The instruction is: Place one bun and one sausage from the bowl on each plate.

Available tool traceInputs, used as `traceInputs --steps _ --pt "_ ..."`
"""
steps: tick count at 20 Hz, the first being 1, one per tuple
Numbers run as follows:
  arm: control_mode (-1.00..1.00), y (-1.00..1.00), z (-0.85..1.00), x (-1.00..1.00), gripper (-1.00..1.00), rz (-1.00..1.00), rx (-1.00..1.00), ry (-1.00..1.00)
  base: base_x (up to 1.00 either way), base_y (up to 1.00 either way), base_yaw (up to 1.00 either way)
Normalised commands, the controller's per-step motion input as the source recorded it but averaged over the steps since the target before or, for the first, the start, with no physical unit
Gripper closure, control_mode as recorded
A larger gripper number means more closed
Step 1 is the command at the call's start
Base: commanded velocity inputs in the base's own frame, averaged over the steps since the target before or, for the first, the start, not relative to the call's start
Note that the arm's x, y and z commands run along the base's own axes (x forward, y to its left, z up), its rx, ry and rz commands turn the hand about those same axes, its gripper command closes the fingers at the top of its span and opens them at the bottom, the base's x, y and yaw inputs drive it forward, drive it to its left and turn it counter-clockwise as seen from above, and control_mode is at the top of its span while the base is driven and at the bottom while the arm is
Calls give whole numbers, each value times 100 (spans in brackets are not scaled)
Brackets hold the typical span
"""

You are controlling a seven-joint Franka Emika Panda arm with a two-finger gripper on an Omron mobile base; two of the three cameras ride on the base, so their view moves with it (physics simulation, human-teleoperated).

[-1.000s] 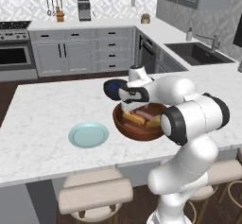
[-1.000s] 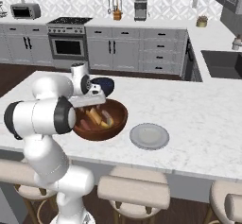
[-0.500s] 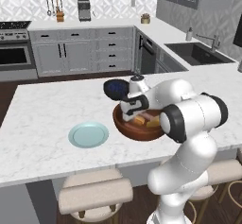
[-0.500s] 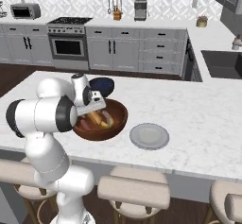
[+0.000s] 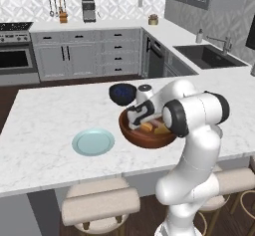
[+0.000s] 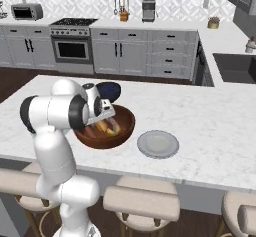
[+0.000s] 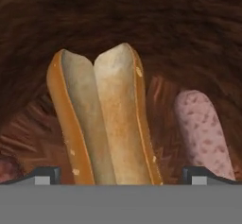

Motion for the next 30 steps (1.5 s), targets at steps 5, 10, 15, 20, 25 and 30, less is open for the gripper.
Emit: traceInputs --steps 5,10,15,20,25,30 --pt "-100 0 -30 28 -100 0 0 6 0 0 0" --pt "-100 0 -69 8 -100 0 0 0 0 0 0" --pt "-100 0 -43 -17 100 0 0 1 0 0 0" --pt "-100 0 31 -77 100 -2 6 -6 0 0 0" --pt "-100 23 100 -67 100 -9 14 -9 0 0 0" --pt "-100 80 100 -38 100 -13 5 -1 0 0 0"
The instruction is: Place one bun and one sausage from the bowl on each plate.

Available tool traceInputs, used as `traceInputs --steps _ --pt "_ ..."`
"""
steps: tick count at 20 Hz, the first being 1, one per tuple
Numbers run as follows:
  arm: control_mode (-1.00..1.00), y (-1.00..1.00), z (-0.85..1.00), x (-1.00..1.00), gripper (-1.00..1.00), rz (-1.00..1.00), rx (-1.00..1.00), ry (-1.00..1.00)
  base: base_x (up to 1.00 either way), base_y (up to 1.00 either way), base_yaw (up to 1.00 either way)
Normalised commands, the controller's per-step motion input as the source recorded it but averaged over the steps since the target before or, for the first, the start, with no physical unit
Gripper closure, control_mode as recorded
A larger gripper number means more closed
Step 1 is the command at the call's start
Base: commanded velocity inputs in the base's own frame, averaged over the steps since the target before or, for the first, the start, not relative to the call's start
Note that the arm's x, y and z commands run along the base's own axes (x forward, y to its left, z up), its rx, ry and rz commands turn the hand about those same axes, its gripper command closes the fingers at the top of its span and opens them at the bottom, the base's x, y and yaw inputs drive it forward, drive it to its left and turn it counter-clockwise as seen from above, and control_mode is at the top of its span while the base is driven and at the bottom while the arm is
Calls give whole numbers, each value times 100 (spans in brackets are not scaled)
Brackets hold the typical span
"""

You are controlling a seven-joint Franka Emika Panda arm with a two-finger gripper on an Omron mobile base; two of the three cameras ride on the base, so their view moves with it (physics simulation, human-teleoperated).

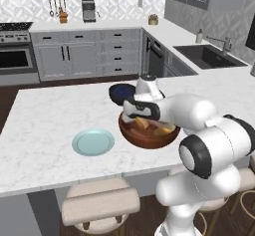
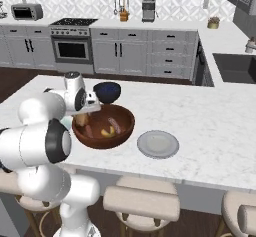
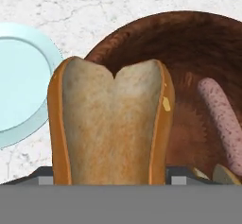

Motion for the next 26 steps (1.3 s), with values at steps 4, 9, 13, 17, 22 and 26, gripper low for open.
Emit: traceInputs --steps 4,9,13,17,22,26 --pt "-100 85 100 -33 100 -18 0 3 0 0 0" --pt "-100 89 67 -15 100 -14 0 29 0 0 0" --pt "-100 99 -16 0 100 -9 0 35 0 0 0" --pt "-100 97 -53 0 100 -10 0 12 0 0 0" --pt "-100 69 -64 6 100 -18 -3 -1 0 0 0" --pt "-100 40 -63 19 100 -24 -4 -1 0 0 0"
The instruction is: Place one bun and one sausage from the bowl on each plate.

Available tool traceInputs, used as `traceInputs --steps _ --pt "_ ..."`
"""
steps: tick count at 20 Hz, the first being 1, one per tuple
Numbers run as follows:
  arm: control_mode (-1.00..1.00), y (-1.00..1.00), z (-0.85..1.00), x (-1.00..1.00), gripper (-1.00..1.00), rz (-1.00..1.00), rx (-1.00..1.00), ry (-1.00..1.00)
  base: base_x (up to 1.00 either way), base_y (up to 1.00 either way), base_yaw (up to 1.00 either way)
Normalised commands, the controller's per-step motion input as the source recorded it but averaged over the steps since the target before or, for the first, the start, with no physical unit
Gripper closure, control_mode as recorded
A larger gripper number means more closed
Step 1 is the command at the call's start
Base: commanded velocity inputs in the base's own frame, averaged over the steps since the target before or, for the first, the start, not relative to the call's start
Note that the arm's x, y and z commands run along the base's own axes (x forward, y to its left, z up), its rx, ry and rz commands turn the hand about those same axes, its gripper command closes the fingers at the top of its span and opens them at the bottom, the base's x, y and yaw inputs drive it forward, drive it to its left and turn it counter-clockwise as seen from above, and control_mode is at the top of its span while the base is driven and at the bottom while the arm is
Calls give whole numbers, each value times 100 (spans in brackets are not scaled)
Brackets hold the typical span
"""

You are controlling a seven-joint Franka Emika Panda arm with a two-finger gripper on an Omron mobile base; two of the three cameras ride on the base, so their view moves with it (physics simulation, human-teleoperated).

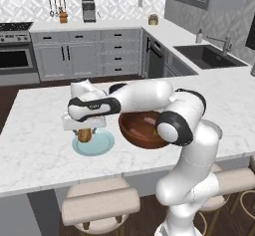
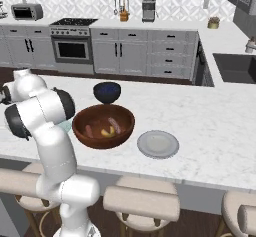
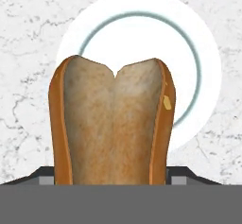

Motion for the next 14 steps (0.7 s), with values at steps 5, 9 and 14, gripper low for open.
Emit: traceInputs --steps 5,9,14 --pt "-100 4 -56 25 100 -26 -1 0 0 0 0" --pt "-100 0 -46 27 100 -23 -4 0 0 0 0" --pt "-100 -3 -36 19 100 -19 -4 0 0 0 0"
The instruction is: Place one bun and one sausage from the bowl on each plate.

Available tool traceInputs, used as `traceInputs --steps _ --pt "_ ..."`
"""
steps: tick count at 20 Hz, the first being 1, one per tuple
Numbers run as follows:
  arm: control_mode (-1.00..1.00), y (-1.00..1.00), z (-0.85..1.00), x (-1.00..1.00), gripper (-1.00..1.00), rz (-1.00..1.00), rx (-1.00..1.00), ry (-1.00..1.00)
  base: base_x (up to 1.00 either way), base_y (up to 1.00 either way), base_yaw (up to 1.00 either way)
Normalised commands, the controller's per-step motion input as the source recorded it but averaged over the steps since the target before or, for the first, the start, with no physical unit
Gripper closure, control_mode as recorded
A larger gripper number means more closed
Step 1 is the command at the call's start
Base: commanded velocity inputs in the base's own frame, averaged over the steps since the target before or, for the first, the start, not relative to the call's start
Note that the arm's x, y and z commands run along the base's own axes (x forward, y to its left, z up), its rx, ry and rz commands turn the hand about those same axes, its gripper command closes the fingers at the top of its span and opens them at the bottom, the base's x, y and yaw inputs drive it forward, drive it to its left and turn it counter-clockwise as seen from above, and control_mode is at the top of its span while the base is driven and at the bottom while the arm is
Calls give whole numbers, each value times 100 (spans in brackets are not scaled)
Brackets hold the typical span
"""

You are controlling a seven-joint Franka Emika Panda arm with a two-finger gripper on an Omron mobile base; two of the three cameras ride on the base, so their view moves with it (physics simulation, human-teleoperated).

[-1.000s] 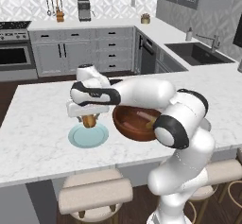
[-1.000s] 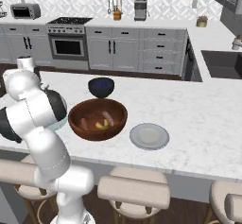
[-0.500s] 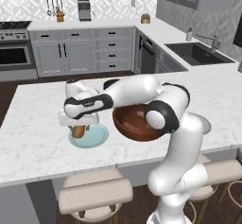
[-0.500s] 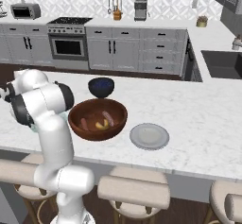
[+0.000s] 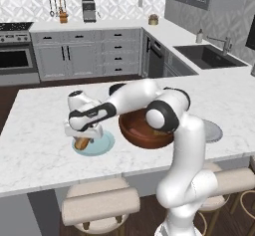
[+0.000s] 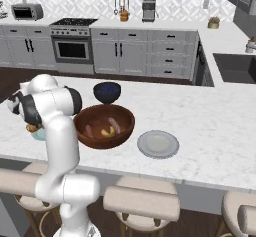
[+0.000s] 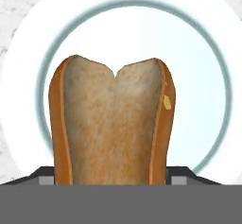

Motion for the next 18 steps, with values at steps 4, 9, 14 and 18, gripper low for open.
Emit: traceInputs --steps 4,9,14,18 --pt "-100 -14 -28 19 100 -15 -5 0 0 0 0" --pt "-100 -11 -17 19 -100 -10 -2 0 0 0 0" --pt "-100 -7 1 -1 -100 -4 0 0 0 0 0" --pt "-100 0 24 -24 -100 0 0 -1 0 0 0"
